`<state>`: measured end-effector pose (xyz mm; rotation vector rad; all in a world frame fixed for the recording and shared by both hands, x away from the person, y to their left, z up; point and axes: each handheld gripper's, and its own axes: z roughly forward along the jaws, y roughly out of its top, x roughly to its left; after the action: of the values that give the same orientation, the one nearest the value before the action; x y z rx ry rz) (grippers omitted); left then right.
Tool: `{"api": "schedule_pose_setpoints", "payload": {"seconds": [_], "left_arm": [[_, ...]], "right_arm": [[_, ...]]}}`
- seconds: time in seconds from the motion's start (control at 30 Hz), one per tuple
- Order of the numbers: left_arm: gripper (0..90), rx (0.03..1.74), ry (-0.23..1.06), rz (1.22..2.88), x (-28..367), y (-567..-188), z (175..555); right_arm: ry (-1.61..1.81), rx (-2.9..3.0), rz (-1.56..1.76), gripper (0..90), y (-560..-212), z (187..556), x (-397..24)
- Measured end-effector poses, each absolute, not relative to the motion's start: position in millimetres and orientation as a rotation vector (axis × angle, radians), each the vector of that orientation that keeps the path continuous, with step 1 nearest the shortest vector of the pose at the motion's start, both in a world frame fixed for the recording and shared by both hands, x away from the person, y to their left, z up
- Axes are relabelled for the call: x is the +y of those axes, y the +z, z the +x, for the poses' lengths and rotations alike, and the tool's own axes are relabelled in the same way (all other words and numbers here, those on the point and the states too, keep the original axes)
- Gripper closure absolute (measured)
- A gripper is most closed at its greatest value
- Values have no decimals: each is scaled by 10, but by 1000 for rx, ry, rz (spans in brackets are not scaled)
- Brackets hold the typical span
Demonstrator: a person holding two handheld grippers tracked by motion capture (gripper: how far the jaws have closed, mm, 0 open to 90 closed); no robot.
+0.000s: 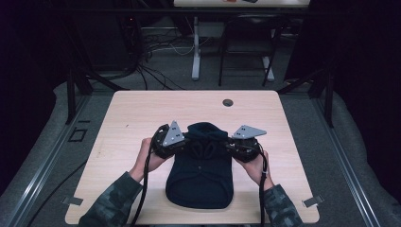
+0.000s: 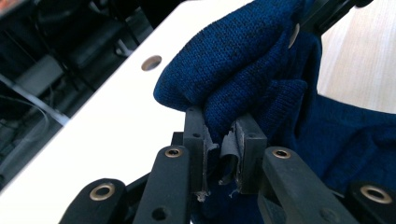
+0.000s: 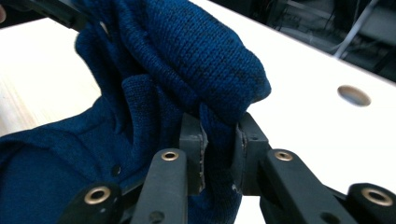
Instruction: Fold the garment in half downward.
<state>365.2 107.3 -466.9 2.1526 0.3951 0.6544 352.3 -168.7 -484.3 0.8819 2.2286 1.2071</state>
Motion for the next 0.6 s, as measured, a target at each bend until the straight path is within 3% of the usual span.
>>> {"api": "schedule_pose_setpoints", "payload": {"seconds": [0.3,0.47,0.6], "left_arm": [[766,438,652,2139,1177,-4595,3718],[620,452,613,2192,1170,-4603,3754],[608,461,583,2221,1146,-4704,3758]], "right_arm": [[1117,2125,689,778,-4719,3430,-1490],[1174,2099,677,782,-4635,3468,-1476],[1173,2105,616,780,-4681,3423,-1471]]}}
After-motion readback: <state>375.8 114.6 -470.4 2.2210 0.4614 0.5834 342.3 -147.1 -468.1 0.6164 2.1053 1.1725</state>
